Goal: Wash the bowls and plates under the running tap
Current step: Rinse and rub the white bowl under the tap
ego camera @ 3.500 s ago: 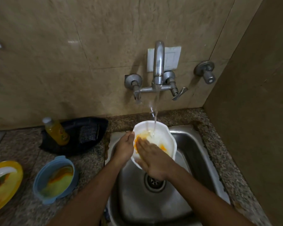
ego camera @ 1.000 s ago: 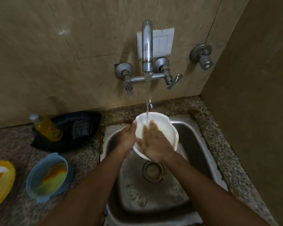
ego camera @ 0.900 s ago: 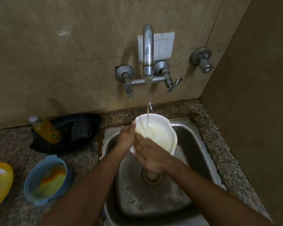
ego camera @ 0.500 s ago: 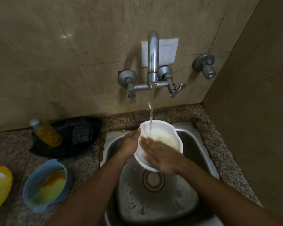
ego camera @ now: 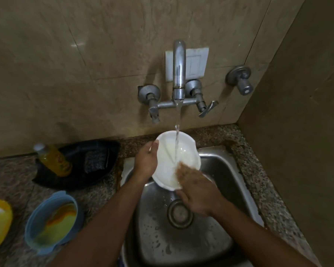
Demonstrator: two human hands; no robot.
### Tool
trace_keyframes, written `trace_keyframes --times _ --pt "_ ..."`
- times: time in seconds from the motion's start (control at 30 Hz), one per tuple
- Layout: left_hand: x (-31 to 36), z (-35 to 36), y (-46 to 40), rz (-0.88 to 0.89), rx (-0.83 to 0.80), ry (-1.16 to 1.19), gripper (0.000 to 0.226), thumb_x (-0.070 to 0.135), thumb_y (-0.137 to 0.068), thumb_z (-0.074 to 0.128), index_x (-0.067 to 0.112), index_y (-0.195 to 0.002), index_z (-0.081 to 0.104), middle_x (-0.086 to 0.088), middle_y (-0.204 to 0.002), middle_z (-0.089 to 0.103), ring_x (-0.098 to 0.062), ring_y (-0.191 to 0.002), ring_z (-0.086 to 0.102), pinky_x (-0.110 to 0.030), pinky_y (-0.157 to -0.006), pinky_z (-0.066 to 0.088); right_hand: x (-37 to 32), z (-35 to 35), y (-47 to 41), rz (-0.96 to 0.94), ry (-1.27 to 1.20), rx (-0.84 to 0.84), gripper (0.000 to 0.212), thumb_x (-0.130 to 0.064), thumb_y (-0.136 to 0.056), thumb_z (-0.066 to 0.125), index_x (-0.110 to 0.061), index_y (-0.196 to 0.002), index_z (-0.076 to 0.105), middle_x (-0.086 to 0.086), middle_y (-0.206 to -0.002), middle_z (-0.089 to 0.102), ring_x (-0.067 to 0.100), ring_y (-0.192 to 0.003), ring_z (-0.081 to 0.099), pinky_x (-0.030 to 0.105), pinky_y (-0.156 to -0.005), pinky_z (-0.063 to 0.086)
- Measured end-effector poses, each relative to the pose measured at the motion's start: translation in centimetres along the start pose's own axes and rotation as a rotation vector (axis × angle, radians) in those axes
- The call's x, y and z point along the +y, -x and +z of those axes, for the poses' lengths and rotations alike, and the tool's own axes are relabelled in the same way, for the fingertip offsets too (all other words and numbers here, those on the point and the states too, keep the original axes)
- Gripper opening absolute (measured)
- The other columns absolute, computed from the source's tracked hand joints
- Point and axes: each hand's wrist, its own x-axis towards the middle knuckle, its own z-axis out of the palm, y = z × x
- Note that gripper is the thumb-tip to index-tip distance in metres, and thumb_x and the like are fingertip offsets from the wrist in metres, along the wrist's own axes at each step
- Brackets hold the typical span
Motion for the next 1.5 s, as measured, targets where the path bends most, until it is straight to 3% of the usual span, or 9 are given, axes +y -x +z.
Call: trace_keyframes --times 0.07,0.2,0.47,0.67,0.8,0.97,1.1,1.23,1.5 --pt "0.1 -0.7 0.4 0.034 -0.003 -0.07 0.036 0.045 -0.101 0.04 0.021 -0.107 0.067 0.005 -0.096 0.067 -0.013 -0.087 0.061 -0.028 -0.073 0.049 1.0 -0.7 1.0 -0.082 0.043 0.052 0.069 -0.043 -0.09 0.042 -0.009 -0.149 0.036 0.01 -0.155 0.036 0.021 -0.142 0.036 0.042 -0.118 0.027" --pt "0.3 0.1 1.2 0.072 0.003 -0.071 0.039 0.045 -0.101 0.039 0.022 -0.117 0.065 0.004 -0.106 0.068 -0.014 -0.097 0.061 -0.025 -0.076 0.043 0.4 -0.9 -0.4 0.086 0.036 0.092 0.088 -0.04 -0.088 0.052 -0.008 -0.156 0.006 0.005 -0.162 -0.004 0.019 -0.151 0.001 0.027 -0.115 -0.015" --pt "-0.9 0.2 2.0 0.081 0.065 -0.02 0.039 0.043 -0.102 0.04 0.02 -0.12 0.065 0.005 -0.11 0.068 -0.012 -0.1 0.061 -0.023 -0.08 0.043 0.8 1.0 -0.3 0.079 0.19 0.069 0.097 -0.038 -0.069 0.076 0.001 -0.148 0.034 0.019 -0.156 0.024 0.031 -0.142 0.034 0.044 -0.115 0.011" --pt "-1.4 0.1 2.3 0.083 0.09 0.079 0.034 0.039 -0.103 0.04 0.019 -0.115 0.066 0.005 -0.102 0.067 -0.012 -0.095 0.061 -0.012 -0.07 0.045 0.1 1.5 0.9 -0.193 0.125 -0.004 0.096 -0.031 -0.078 0.067 -0.025 -0.156 0.011 0.002 -0.164 0.002 0.019 -0.15 -0.001 0.04 -0.121 0.0" --pt "-2.1 -0.1 3.2 0.105 0.072 0.161 0.037 0.036 -0.104 0.038 0.015 -0.122 0.062 0.002 -0.111 0.068 -0.013 -0.106 0.062 -0.004 -0.075 0.045 2.1 1.7 1.4 0.182 -0.405 0.506 0.059 -0.029 -0.081 0.061 -0.026 -0.139 0.047 -0.003 -0.141 0.051 0.015 -0.132 0.043 0.046 -0.106 0.041" --pt "-1.5 0.5 4.6 0.069 0.065 0.199 0.042 0.036 -0.104 0.035 0.02 -0.142 0.047 0.006 -0.133 0.054 -0.009 -0.123 0.05 -0.007 -0.087 0.04 -0.7 1.2 -2.7 0.607 -0.978 0.616 0.074 -0.017 -0.078 0.08 -0.021 -0.139 0.038 -0.002 -0.132 0.037 0.01 -0.11 0.05 0.029 -0.088 0.05" --pt "-1.3 -0.1 5.2 0.091 -0.033 0.245 0.036 0.033 -0.104 0.039 0.024 -0.137 0.05 0.005 -0.129 0.058 -0.003 -0.111 0.056 -0.004 -0.081 0.044 0.8 2.6 -3.7 0.741 -1.218 0.495 0.034 -0.017 -0.082 0.075 -0.014 -0.113 0.062 0.005 -0.106 0.07 0.024 -0.098 0.067 0.049 -0.088 0.056" --pt "-1.1 -2.2 5.3 0.284 -0.251 0.14 0.035 0.038 -0.095 0.052 0.024 -0.126 0.057 0.008 -0.117 0.064 0.004 -0.106 0.06 -0.015 -0.085 0.047 1.2 2.2 -3.3 0.852 -1.115 0.659 0.019 -0.01 -0.084 0.071 -0.006 -0.102 0.068 0.01 -0.094 0.072 0.028 -0.092 0.068 0.044 -0.085 0.054" --pt "0.9 -1.3 1.6 -0.087 -0.496 0.124 0.065 0.08 -0.067 0.058 0.042 -0.119 0.065 0.011 -0.125 0.066 -0.009 -0.115 0.062 -0.044 -0.107 0.044 1.9 -0.9 -4.0 0.57 -0.361 0.216 0.024 -0.028 -0.094 0.057 -0.021 -0.116 0.064 0.008 -0.106 0.072 0.029 -0.101 0.066 0.04 -0.088 0.052"
